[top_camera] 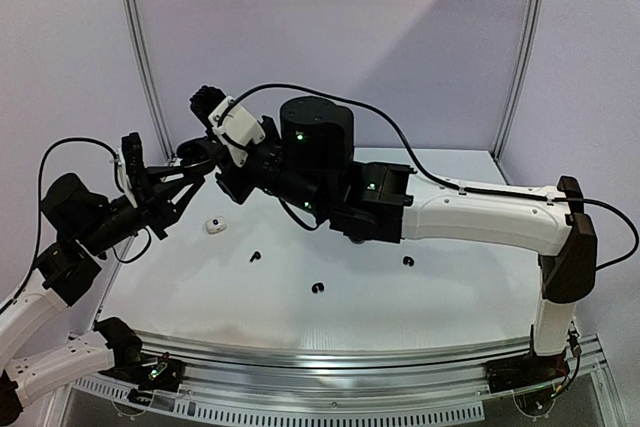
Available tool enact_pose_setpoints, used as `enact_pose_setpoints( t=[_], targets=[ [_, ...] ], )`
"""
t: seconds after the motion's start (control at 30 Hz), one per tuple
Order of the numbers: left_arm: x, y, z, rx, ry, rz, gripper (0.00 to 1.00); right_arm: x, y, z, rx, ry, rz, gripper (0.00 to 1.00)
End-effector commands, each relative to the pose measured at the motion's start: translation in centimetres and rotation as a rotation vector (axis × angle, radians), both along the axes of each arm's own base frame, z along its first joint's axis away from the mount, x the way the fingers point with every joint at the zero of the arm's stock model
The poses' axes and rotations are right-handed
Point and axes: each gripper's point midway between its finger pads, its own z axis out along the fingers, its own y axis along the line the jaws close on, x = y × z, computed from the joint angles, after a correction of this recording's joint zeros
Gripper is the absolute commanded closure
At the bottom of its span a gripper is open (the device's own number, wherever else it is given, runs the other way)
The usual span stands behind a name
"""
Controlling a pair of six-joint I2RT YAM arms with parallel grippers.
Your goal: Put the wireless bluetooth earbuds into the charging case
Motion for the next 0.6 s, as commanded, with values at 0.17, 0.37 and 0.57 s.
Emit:
enact_pose_setpoints(
  t=[0.17,0.37,0.57],
  targets=[
    [-0.3,0.9,1.0,-0.05,-0.079,0.051,1.0,-2.2,-1.1,5.1,0.118,-0.077,0.075,1.0],
    [-0.3,1.0,0.0,-0.052,-0.086,0.058,1.0,-2.6,-1.1,5.6,0.131,-0.078,0.081,1.0],
    [-0.3,1.1,-0.3,-0.052,-0.107,0.065,1.0,-3.6,-0.2,4.7,0.102,-0.063,0.149,1.0]
  ],
)
